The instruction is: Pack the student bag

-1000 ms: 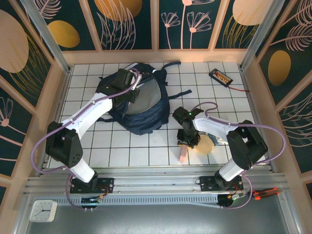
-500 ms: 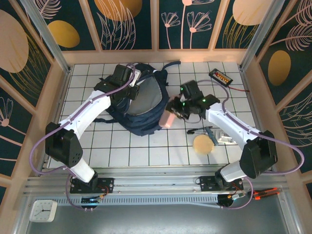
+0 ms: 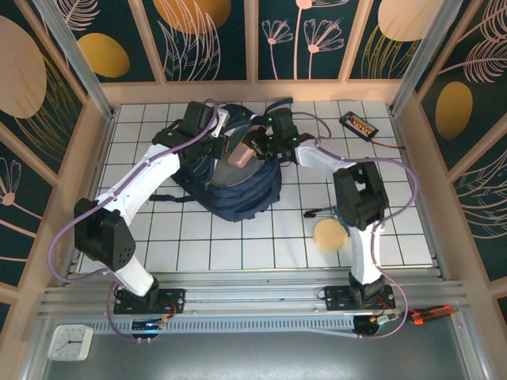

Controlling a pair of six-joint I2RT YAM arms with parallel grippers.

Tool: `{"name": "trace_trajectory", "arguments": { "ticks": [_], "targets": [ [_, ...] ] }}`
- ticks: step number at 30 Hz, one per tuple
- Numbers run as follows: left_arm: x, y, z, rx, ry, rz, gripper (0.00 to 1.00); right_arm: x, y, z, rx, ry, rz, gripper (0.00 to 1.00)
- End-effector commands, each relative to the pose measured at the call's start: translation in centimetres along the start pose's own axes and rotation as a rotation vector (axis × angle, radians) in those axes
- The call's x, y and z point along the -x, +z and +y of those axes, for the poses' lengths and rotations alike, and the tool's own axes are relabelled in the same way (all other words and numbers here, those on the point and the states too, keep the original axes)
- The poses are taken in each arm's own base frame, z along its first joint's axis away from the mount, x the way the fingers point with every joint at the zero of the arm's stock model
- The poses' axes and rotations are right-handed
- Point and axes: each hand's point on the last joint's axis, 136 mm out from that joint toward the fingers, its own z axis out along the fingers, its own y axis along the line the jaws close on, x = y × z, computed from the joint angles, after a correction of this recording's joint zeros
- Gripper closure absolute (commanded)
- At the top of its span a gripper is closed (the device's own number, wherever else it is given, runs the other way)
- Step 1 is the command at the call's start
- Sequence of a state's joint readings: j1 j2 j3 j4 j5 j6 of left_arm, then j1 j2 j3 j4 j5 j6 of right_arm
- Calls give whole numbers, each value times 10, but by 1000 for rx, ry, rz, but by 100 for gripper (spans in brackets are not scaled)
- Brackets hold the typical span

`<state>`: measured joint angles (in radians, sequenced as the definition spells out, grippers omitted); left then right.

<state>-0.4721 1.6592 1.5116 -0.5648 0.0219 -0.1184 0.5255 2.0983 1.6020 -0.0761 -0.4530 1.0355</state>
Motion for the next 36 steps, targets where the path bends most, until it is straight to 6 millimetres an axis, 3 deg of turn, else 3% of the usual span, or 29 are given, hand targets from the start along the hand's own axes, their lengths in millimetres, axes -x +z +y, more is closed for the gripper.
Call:
{"name": "trace_trajectory", "arguments": {
  "ticks": [1, 6, 11, 14, 25, 36],
  "targets": [
    [67, -25, -19, -87, -44, -223, 100, 4, 16, 62, 138, -65, -20, 81],
    [71, -20, -23, -107, -48, -225, 100, -7, 43, 62, 91, -77, 50, 70],
    [72, -17, -22, -100, -48, -228, 100, -10, 40, 44, 11, -81, 84, 47],
    [70, -17, -18, -78, -44, -228, 100, -10, 26, 44, -23, -116, 77, 40],
    [57, -14, 2, -27, -68, -224, 100, -18, -26, 47, -114, -196, 69, 37],
    [44, -6, 5, -53, -90, -233, 100, -29, -76, 41, -168, -214, 65, 32]
  ]
}}
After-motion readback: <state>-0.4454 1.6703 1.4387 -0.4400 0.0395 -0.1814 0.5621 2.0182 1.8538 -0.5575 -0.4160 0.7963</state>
